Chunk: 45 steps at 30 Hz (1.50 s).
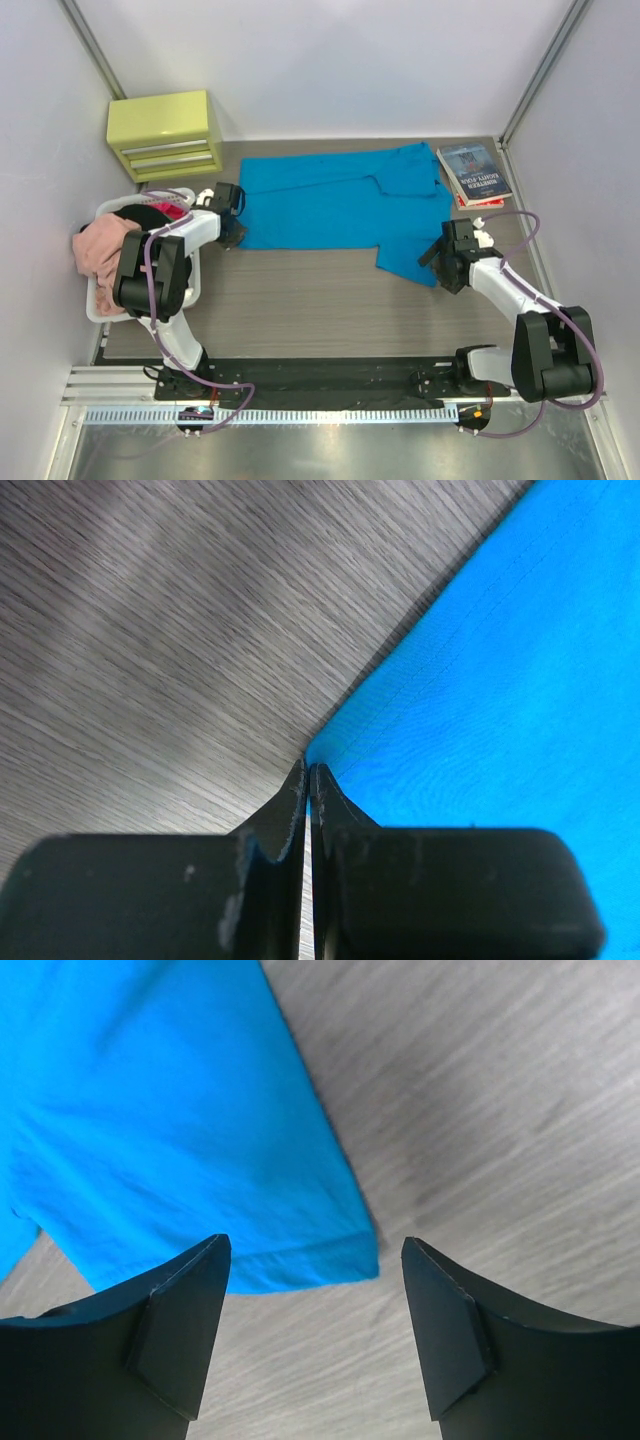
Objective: Fold and stack the t-shirts
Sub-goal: Grap the side of the flattened tshirt closest away from the robot with both arms
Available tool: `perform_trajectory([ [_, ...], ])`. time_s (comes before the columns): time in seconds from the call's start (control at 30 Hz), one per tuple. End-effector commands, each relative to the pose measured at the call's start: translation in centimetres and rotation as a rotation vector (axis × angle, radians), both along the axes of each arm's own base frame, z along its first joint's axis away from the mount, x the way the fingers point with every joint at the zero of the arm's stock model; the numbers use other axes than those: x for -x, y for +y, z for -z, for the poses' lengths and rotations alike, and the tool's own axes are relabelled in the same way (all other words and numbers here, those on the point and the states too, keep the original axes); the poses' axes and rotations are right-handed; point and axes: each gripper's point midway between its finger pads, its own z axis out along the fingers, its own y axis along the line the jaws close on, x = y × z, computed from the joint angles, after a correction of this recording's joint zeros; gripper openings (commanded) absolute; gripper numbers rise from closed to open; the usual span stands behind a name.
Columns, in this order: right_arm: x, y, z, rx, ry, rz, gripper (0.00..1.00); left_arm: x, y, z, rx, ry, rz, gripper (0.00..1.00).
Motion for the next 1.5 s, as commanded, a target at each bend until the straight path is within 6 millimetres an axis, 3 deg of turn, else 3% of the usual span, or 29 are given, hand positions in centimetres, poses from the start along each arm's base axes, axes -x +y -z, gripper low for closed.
perform_trajectory([
  [0.0,1.8,-0.3,0.5,-0.005,0.028,0.019,0.75,0.0,0.0,-0.4,0.004,0.004,0.004,0.00],
  [0.13,1.4,-0.6,1.0,0.012,0.028,0.030,0.72,-0.1,-0.1,-0.7,0.013,-0.003,0.004,0.00],
  [0.37,0.4,-0.3,1.7,0.004,0.034,0.025,0.49,0.1,0.1,-0.9,0.003,-0.002,0.002,0.00],
  [0.73,3.1,-0.3,2.8,-0.006,0.090,0.027,0.46,0.3,0.2,-1.0,0.001,0.001,-0.003,0.00],
  [1.0,3.8,-0.4,3.6,0.007,0.140,0.009,0.40,0.4,0.4,-1.4,-0.009,-0.002,-0.010,0.00],
  [1.1,4.1,-0.5,3.9,0.018,0.166,0.003,0.31,0.4,0.2,-1.4,-0.009,0.002,-0.009,0.00],
  [1.17,4.2,-0.4,4.0,0.012,0.173,-0.009,0.18,0.4,0.1,-1.6,-0.019,0.000,-0.003,0.00],
  [1.2,4.1,-0.4,4.0,0.012,0.173,-0.007,0.14,0.4,0.1,-1.7,-0.022,-0.003,-0.002,0.00],
  [1.23,3.7,-0.3,3.7,0.014,0.163,-0.016,0.02,0.4,0.0,-1.8,-0.026,-0.001,-0.002,0.00],
  [1.4,2.0,-0.3,1.3,0.021,0.103,-0.033,0.01,0.5,-0.2,-2.3,-0.030,0.003,0.005,0.00],
  [1.47,0.6,-0.4,-0.6,0.029,0.047,-0.033,0.01,0.3,-0.2,-2.9,-0.031,-0.001,0.002,0.00],
])
